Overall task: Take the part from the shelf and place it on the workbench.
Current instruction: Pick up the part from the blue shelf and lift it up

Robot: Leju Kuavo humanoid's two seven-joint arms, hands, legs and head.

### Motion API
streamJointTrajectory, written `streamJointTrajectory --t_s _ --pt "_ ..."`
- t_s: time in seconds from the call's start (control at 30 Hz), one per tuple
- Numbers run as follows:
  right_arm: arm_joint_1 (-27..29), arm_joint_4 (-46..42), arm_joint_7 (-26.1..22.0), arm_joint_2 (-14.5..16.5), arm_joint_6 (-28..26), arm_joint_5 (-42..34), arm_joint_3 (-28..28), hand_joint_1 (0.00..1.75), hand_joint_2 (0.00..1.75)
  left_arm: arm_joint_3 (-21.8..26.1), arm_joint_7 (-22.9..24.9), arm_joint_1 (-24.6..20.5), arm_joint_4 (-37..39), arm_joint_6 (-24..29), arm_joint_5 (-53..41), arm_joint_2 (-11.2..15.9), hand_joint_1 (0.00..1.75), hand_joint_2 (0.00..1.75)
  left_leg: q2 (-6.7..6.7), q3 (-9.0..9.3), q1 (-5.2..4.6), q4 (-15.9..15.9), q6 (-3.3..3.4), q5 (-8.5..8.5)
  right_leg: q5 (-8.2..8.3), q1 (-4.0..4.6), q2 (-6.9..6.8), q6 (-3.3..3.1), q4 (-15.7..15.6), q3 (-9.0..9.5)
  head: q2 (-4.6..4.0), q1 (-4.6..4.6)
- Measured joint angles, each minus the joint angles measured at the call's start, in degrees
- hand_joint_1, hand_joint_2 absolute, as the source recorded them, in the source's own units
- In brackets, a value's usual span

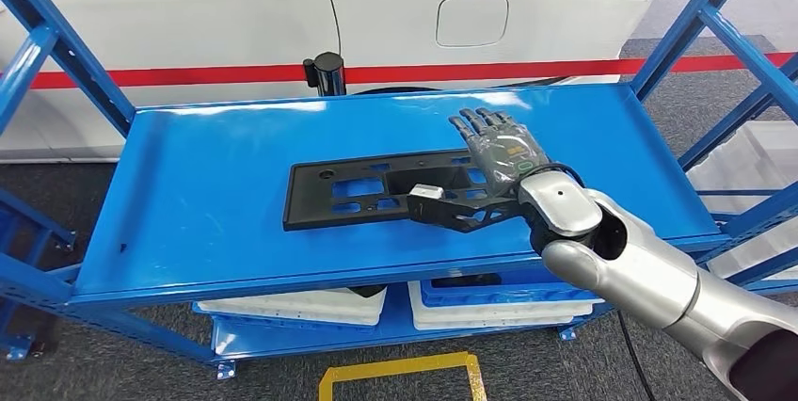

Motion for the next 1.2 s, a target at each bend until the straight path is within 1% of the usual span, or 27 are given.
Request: streamJointTrajectory --t_s 0.07,0.13,0.47,0.57,0.7,0.8,0.9,1.07,1.13,1.2 --pt "1.33 -0.59 0.00 -0.13 -1.95 -0.24 -0.58 0.00 1.75 -0.02 0.49 0.01 0.04 0.00 -0.48 -0.46 0.00 0.00 -0.04 0.05 -0.01 0.00 0.00 0.00 -0.03 -0.01 0.00 0.03 -0.02 0.07 0.00 0.00" --pt "2.33 -1.20 0.00 -0.38 -2.70 -0.26 -1.11 0.00 1.75 -0.03 0.68 0.02 0.07 0.03 -0.69 -0.95 0.00 0.00 -0.04 0.05 -0.01 0.00 0.00 -0.01 -0.04 -0.01 0.00 0.05 -0.02 0.09 0.00 0.01" --pt "4.35 -2.91 0.00 -1.25 -2.86 -0.29 -2.43 0.00 1.75 -0.04 0.80 0.00 0.12 0.09 -0.83 -1.91 0.00 0.00 -0.03 0.15 0.00 0.00 0.00 -0.01 -0.03 0.00 0.01 0.05 -0.04 0.14 0.00 -0.01" --pt "6.54 -3.85 0.00 -1.71 -0.62 0.43 -3.84 0.00 1.75 -0.05 0.42 -0.10 0.12 -0.32 -1.34 -2.13 0.00 0.00 -0.28 0.24 0.01 0.00 0.00 -0.01 -0.07 0.00 -0.09 0.09 -0.06 0.16 0.00 -0.02" --pt "12.87 -7.27 0.00 -2.93 4.38 2.27 -8.80 0.00 1.75 -0.11 0.64 -0.39 0.12 -0.33 -1.96 -2.66 0.00 0.00 -0.75 0.19 -0.01 0.00 -0.01 -0.03 -0.15 -0.02 -0.36 0.14 -0.07 0.32 0.00 -0.03" --pt "15.76 -9.60 0.00 -3.49 5.74 1.91 -12.10 0.00 1.75 -0.23 0.84 -0.39 0.12 -0.45 -1.89 -3.03 0.00 0.00 -0.67 0.19 -0.01 -0.01 -0.03 -0.05 -0.15 -0.02 -0.33 0.13 -0.09 0.32 0.00 -0.03" --pt "16.21 -10.40 0.00 -3.67 4.75 0.23 -13.30 0.00 1.75 -0.33 0.71 -0.33 0.12 -0.81 -1.42 -3.21 0.00 0.00 -0.39 0.19 -0.02 -0.02 -0.03 -0.05 -0.15 -0.01 -0.28 0.13 -0.09 0.32 0.00 -0.03" --pt "15.81 -10.52 0.00 -3.67 3.42 -2.05 -13.35 0.00 1.75 -0.34 0.49 -0.30 0.13 -1.05 -0.86 -3.27 0.00 0.00 0.01 0.23 -0.01 -0.03 -0.02 -0.05 -0.13 0.00 -0.22 0.14 -0.09 0.33 0.00 -0.04" --pt "15.48 -10.51 0.00 -3.63 4.51 -3.25 -13.32 0.00 1.75 -0.34 0.47 -0.29 0.14 -1.04 -0.63 -3.28 0.00 0.00 0.20 0.24 -0.01 -0.04 -0.02 -0.05 -0.11 0.00 -0.13 0.13 -0.08 0.32 0.00 -0.04" --pt "14.93 -10.43 0.00 -3.56 7.07 -5.13 -13.28 0.00 1.75 -0.33 0.40 -0.28 0.14 -1.02 -0.42 -3.30 0.00 0.00 0.41 0.27 -0.02 -0.05 0.00 -0.07 -0.10 0.00 0.00 0.13 -0.08 0.31 0.00 -0.04"
